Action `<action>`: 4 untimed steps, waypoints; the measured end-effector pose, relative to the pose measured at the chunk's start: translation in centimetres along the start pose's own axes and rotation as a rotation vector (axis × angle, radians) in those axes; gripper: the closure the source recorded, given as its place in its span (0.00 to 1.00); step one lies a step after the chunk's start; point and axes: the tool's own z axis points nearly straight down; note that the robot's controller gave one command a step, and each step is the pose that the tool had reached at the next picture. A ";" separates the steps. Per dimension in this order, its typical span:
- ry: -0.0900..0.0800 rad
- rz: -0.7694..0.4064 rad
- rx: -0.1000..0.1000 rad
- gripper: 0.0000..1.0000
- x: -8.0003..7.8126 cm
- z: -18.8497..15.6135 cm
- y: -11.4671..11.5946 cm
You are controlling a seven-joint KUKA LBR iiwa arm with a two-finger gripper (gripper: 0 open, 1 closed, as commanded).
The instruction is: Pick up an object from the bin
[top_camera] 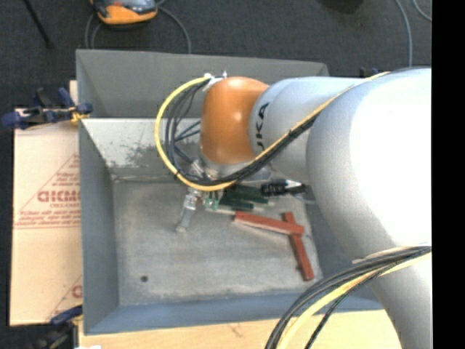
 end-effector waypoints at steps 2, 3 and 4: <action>0.000 -0.148 0.000 0.00 -1.2 -0.6 -2.2; -0.002 -0.358 0.003 0.00 -5.0 -2.5 -5.8; -0.002 -0.225 0.000 1.00 -5.4 0.2 -7.1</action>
Offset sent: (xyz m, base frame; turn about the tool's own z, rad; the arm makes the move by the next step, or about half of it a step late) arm 0.0169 -0.0966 0.0213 -0.4373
